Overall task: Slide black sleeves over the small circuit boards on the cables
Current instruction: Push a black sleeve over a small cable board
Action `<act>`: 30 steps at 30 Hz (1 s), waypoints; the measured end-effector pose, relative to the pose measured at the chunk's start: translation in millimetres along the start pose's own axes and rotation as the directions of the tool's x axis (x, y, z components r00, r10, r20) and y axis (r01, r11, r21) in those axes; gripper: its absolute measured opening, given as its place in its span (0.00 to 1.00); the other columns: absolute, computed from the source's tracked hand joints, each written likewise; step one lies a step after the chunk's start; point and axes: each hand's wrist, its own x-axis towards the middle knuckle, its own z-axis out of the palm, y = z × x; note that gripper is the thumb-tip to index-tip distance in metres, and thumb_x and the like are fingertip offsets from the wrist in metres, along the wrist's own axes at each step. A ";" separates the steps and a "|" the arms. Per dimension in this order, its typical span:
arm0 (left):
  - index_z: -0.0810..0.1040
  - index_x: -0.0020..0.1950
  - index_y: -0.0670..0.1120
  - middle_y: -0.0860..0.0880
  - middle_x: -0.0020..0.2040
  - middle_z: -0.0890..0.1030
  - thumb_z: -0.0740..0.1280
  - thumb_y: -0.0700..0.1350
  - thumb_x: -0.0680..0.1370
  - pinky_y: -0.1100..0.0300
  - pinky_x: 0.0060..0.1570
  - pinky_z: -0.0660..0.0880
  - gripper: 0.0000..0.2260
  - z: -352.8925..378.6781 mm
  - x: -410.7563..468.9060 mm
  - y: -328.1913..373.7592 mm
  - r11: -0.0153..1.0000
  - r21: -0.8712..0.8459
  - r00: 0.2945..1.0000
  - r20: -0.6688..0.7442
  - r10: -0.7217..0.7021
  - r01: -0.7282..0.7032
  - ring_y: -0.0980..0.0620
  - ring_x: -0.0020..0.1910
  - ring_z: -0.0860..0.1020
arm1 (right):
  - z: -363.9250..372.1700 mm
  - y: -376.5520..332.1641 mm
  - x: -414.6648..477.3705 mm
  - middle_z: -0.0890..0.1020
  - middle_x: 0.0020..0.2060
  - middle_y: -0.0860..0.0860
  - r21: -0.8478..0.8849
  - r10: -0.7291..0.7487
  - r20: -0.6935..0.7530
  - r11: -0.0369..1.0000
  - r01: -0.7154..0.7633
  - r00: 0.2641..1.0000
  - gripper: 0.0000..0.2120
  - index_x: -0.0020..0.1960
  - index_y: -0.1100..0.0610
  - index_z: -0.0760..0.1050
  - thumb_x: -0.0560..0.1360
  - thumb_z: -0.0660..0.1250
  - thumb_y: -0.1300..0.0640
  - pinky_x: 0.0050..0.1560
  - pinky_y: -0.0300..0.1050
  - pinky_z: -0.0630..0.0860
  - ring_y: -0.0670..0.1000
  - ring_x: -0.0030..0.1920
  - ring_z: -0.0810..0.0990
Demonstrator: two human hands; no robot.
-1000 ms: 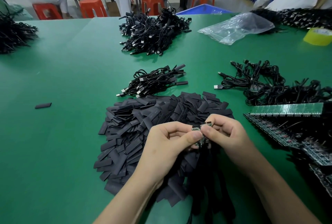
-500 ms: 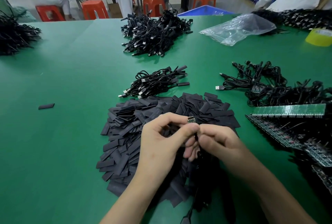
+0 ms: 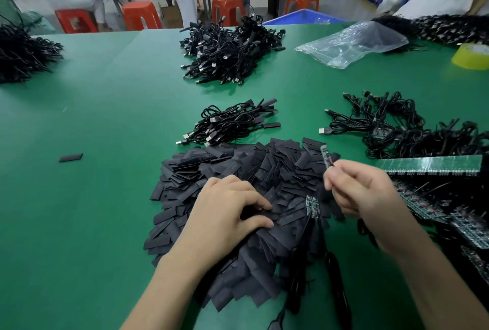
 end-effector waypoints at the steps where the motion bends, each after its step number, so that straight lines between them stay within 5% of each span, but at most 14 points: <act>1: 0.86 0.51 0.60 0.62 0.49 0.83 0.74 0.63 0.73 0.58 0.55 0.66 0.11 -0.4 -0.5 -0.8 1.000 -0.001 1.000 -0.005 0.013 -0.013 0.58 0.54 0.76 | 2.8 2.4 0.2 0.63 0.25 0.48 -0.174 -0.049 -0.011 0.984 0.046 0.999 0.15 0.37 0.54 0.75 0.79 0.67 0.48 0.27 0.37 0.58 0.47 0.26 0.60; 4: 0.87 0.48 0.59 0.62 0.47 0.83 0.73 0.59 0.77 0.56 0.55 0.68 0.06 -1.2 -1.6 -0.6 0.999 0.006 0.998 -0.034 0.043 -0.043 0.59 0.52 0.77 | 16.3 9.4 -0.6 0.69 0.25 0.47 -0.424 -0.127 0.026 0.897 0.126 0.992 0.15 0.39 0.55 0.77 0.78 0.65 0.45 0.29 0.36 0.61 0.42 0.27 0.66; 7: 0.86 0.46 0.58 0.66 0.41 0.81 0.73 0.55 0.78 0.60 0.50 0.69 0.04 -1.3 -0.8 1.4 0.994 -0.105 0.993 -0.119 0.011 -0.024 0.63 0.46 0.76 | 26.8 16.3 -1.7 0.74 0.29 0.51 -0.403 -0.100 0.064 0.907 0.117 0.993 0.16 0.44 0.52 0.79 0.75 0.67 0.39 0.33 0.47 0.68 0.46 0.29 0.70; 10: 0.85 0.45 0.57 0.63 0.38 0.82 0.73 0.52 0.77 0.66 0.42 0.70 0.02 0.3 -0.9 3.4 0.936 -0.349 0.981 -0.159 -0.114 0.052 0.61 0.38 0.78 | 33.9 19.9 -3.0 0.73 0.29 0.54 -0.372 -0.086 0.100 0.921 0.118 0.991 0.13 0.49 0.45 0.80 0.73 0.69 0.38 0.33 0.47 0.67 0.46 0.29 0.67; 14: 0.86 0.49 0.53 0.56 0.41 0.86 0.73 0.40 0.79 0.67 0.43 0.78 0.07 6.3 -2.8 7.2 0.791 -0.608 0.981 -0.098 -0.165 0.073 0.57 0.38 0.84 | 43.2 19.2 -4.3 0.75 0.31 0.55 -0.300 -0.103 0.106 0.945 0.131 0.989 0.12 0.46 0.50 0.80 0.76 0.67 0.42 0.34 0.53 0.69 0.55 0.32 0.71; 21: 0.86 0.57 0.52 0.59 0.49 0.84 0.76 0.53 0.75 0.55 0.48 0.80 0.12 12.7 -3.6 5.4 0.953 -0.288 0.953 -0.302 0.002 -0.093 0.59 0.46 0.82 | 45.0 14.9 -4.4 0.74 0.32 0.59 -0.238 -0.096 0.062 0.965 0.108 0.993 0.11 0.43 0.53 0.79 0.76 0.68 0.46 0.35 0.49 0.66 0.50 0.32 0.69; 26: 0.88 0.52 0.49 0.59 0.47 0.86 0.79 0.43 0.72 0.65 0.48 0.77 0.10 10.7 -1.8 1.9 0.897 -0.442 0.922 -0.355 -0.155 -0.019 0.60 0.46 0.83 | 41.3 9.8 -4.4 0.75 0.30 0.46 -0.228 -0.125 -0.008 0.966 0.120 0.992 0.17 0.44 0.53 0.78 0.80 0.59 0.43 0.36 0.45 0.68 0.48 0.32 0.71; 30: 0.89 0.49 0.50 0.59 0.41 0.86 0.80 0.41 0.70 0.72 0.42 0.72 0.09 9.5 -1.2 -1.6 0.842 -0.538 0.911 -0.328 -0.249 0.036 0.62 0.37 0.80 | 38.0 11.1 -4.2 0.70 0.30 0.55 -0.329 -0.152 -0.030 0.935 0.134 0.988 0.14 0.40 0.55 0.74 0.79 0.64 0.47 0.34 0.47 0.65 0.53 0.31 0.68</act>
